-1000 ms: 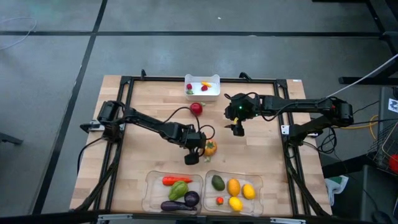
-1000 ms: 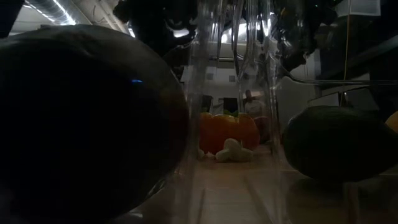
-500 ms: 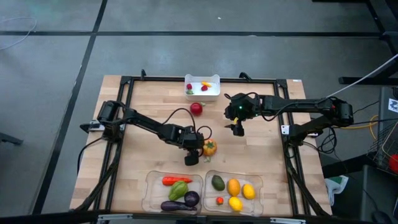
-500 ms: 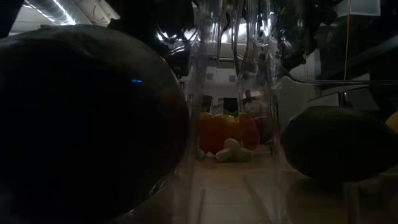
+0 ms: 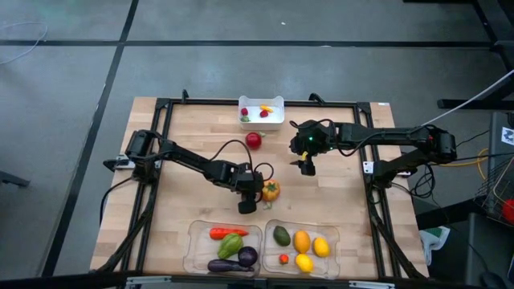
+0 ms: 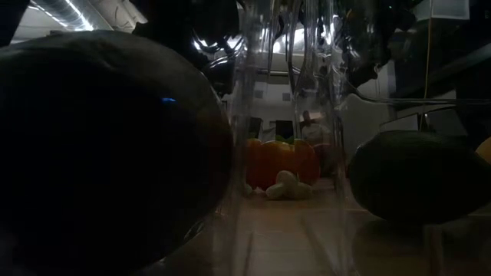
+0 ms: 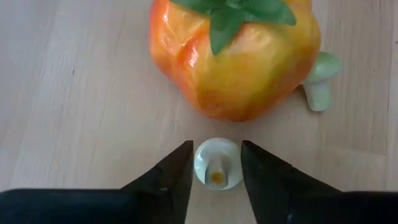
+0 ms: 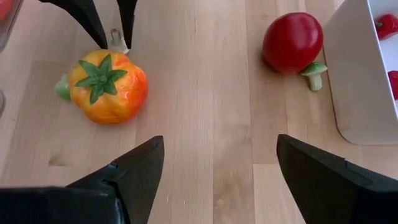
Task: Sort produce into baskets
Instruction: Put the mushroom into the white bin
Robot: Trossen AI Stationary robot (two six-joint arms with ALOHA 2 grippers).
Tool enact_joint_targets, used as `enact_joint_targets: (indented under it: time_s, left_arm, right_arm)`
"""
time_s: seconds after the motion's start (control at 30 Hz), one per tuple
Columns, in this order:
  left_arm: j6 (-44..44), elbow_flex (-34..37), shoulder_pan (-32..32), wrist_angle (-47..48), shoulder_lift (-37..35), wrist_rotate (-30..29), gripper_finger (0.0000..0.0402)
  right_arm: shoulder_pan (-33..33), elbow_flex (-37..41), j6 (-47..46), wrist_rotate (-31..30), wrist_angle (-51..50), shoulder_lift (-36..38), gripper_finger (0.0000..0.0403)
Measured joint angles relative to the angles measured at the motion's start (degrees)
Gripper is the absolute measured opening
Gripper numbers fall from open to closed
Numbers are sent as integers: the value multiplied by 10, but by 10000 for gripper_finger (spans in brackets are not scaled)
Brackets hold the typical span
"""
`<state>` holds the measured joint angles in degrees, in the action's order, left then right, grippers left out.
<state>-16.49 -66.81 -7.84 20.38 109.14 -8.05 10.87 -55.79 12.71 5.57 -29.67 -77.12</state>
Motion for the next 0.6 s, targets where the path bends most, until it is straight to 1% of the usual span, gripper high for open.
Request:
enact_joint_targets:
  time_s: [0.3, 0.6]
  left_arm:
    - [0, 0, 0, 4, 0, 0, 77]
    - [0, 0, 0, 5, 0, 0, 43]
  right_arm:
    - [0, 0, 0, 0, 0, 0, 308]
    - [0, 0, 0, 0, 0, 0, 308]
